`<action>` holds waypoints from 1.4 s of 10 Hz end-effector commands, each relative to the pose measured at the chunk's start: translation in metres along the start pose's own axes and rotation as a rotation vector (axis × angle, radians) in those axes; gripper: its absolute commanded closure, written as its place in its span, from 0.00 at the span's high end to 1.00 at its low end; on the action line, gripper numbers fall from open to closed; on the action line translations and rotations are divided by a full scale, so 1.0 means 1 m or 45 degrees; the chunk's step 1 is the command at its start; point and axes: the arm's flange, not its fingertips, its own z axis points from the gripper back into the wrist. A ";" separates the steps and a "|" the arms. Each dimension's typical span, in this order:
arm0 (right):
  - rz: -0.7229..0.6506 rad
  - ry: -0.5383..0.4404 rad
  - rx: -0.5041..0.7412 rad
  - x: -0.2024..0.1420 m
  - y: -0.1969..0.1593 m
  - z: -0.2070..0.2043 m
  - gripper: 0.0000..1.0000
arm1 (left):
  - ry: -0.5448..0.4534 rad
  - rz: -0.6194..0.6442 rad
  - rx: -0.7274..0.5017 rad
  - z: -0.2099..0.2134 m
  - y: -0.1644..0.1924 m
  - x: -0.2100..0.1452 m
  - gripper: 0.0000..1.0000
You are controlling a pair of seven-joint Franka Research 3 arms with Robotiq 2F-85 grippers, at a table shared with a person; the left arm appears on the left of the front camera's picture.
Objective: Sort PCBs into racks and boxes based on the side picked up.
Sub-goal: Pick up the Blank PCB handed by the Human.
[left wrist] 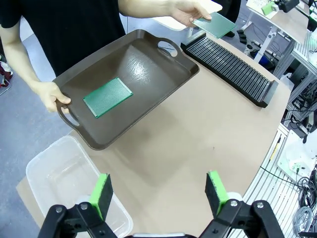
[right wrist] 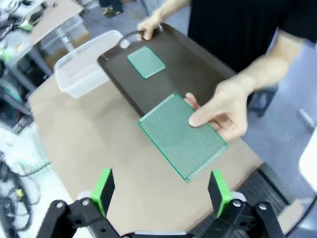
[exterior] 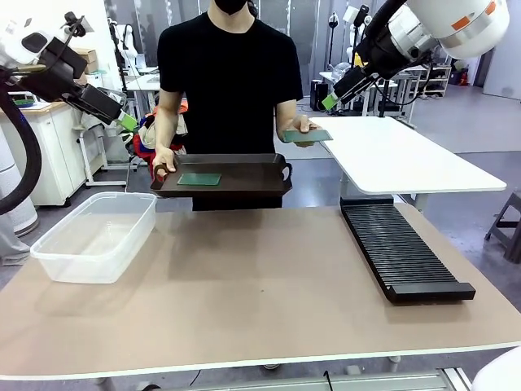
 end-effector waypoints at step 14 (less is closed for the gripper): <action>-1.134 0.059 0.352 -0.029 -0.135 -0.050 1.00 | 0.003 0.003 -0.015 0.001 0.000 -0.002 1.00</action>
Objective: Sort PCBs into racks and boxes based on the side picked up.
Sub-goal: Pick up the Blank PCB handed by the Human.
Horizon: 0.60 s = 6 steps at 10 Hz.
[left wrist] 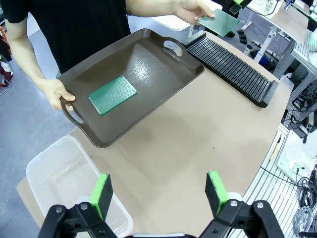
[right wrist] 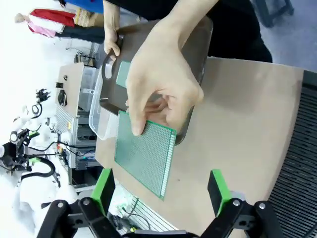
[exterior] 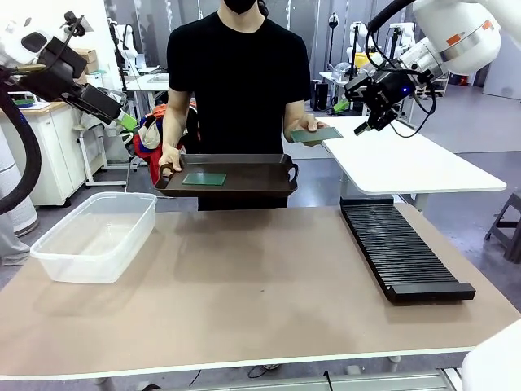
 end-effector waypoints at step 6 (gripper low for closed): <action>-0.398 0.131 0.348 0.033 -0.050 -0.036 1.00 | 0.003 0.003 -0.015 0.000 0.000 -0.002 1.00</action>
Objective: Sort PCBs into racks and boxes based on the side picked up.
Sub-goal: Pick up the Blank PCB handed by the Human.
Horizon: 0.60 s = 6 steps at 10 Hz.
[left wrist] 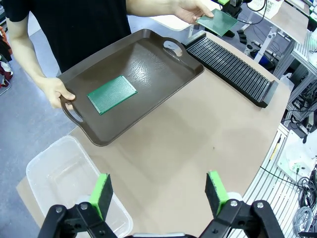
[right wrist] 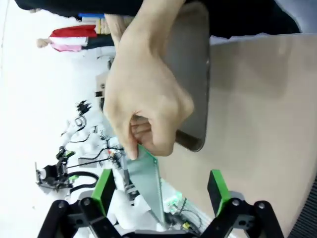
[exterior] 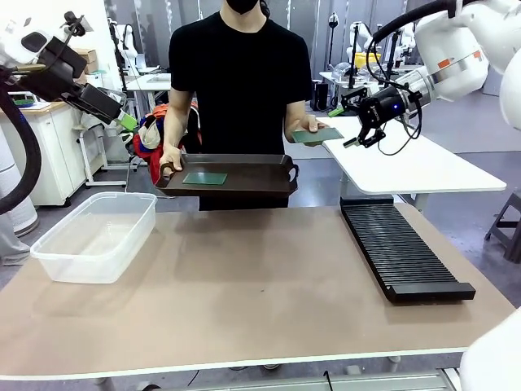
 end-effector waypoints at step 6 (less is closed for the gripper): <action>-0.003 0.151 0.289 0.025 -0.016 -0.012 0.41 | 0.003 0.003 -0.015 0.000 0.000 -0.002 1.00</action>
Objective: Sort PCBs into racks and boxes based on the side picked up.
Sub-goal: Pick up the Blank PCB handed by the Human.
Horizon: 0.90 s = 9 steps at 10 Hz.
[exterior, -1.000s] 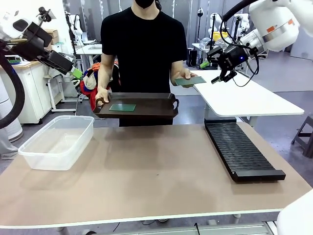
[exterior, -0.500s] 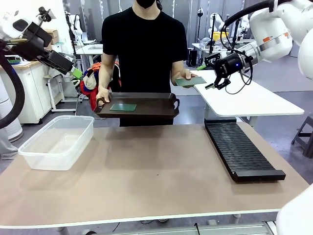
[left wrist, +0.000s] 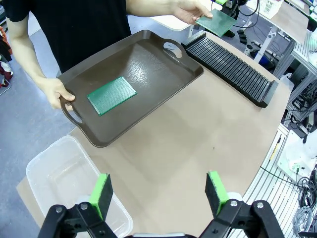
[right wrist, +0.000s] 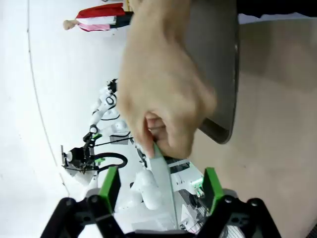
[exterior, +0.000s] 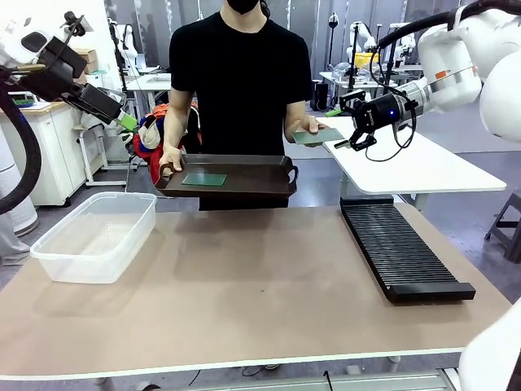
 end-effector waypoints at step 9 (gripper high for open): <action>-0.035 0.048 0.176 0.020 -0.009 0.001 0.00 | 0.003 0.003 -0.015 0.000 0.000 -0.002 1.00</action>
